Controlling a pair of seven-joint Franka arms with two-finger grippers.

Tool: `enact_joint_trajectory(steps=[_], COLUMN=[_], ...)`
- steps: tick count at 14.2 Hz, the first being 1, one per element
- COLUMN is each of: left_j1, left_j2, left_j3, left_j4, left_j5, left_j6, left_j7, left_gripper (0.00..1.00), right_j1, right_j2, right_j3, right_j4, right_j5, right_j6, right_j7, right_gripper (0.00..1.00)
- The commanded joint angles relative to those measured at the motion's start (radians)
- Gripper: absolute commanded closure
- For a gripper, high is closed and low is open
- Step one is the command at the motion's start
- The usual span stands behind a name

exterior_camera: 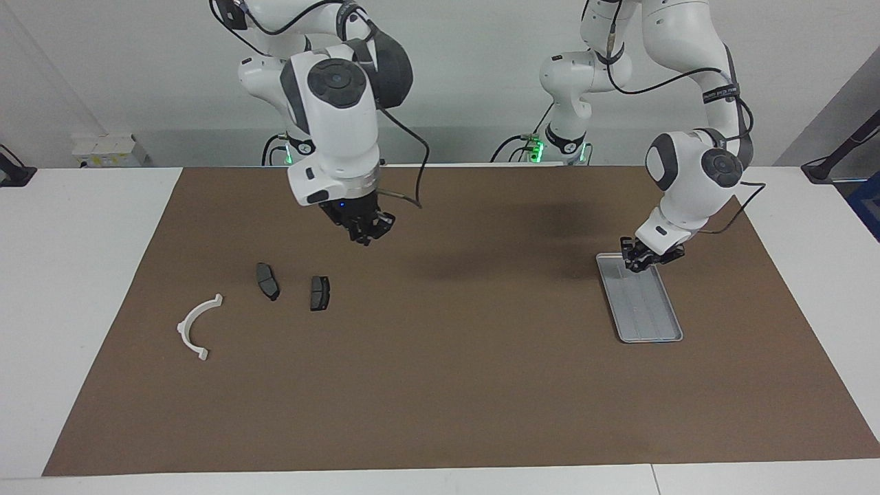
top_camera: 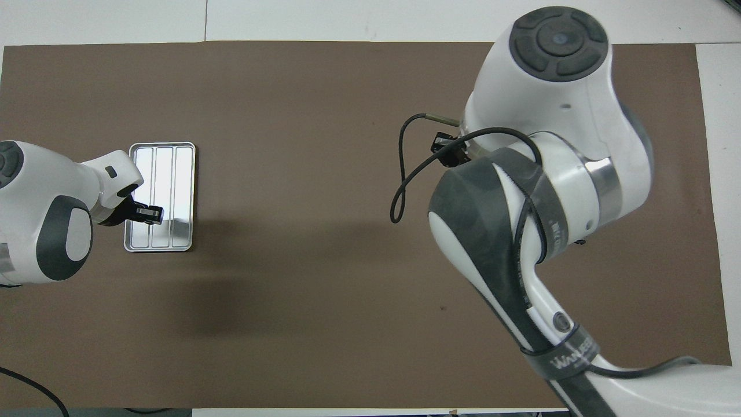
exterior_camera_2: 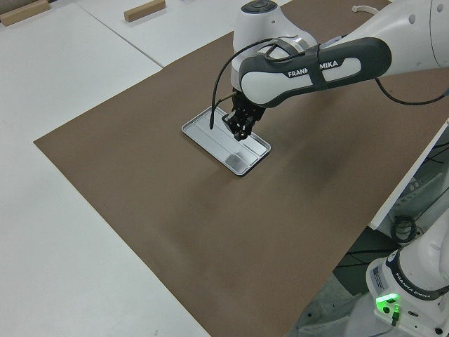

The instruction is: Pick bearing gear from pile to tray

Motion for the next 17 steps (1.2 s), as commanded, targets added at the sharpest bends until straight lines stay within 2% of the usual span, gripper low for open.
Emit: enact_joint_trajectory(steps=[1,4,7,8,9,10,12,14,17], left_j1=[0.015,0.016,0.016,0.016,0.016,0.016,0.016,0.016,-0.022], left_j2=[-0.030,-0.018,-0.005,-0.005,-0.005,-0.005,-0.007,-0.004,-0.002], left_j3=[-0.009,-0.007,-0.007,-0.007,-0.007,-0.007,-0.007,-0.007,-0.010], left_j4=[-0.078,-0.122,-0.122,-0.121,-0.121,-0.122,-0.125,-0.116,-0.066], left_j5=[-0.014,-0.014,-0.014,-0.014,-0.014,-0.014,-0.014,-0.014,-0.014], left_j6=[0.085,0.153,0.156,0.153,0.153,0.153,0.154,0.144,0.099], left_j7=[0.023,0.024,0.028,0.028,0.028,0.029,0.046,0.047,0.000], left_gripper=[1.00,1.00,1.00,0.95,0.65,0.45,0.41,0.28,0.26], right_j1=[0.057,0.122,0.153,0.156,0.166,0.174,0.185,0.208,0.236], right_j2=[0.007,0.013,0.056,0.060,0.065,0.076,0.099,0.146,0.203], right_j3=[0.003,0.001,0.001,0.003,0.001,0.001,0.001,0.001,0.000], right_j4=[-0.036,-0.155,-0.177,-0.191,-0.203,-0.214,-0.220,-0.218,-0.214], right_j5=[0.039,0.039,0.039,0.039,0.039,0.039,0.037,0.020,0.007], right_j6=[0.093,0.271,0.356,0.374,0.396,0.417,0.442,0.489,0.548], right_j7=[0.193,0.304,0.379,0.387,0.394,0.404,0.414,0.449,0.474], right_gripper=[1.00,1.00,1.00,1.00,1.00,1.00,1.00,1.00,1.00])
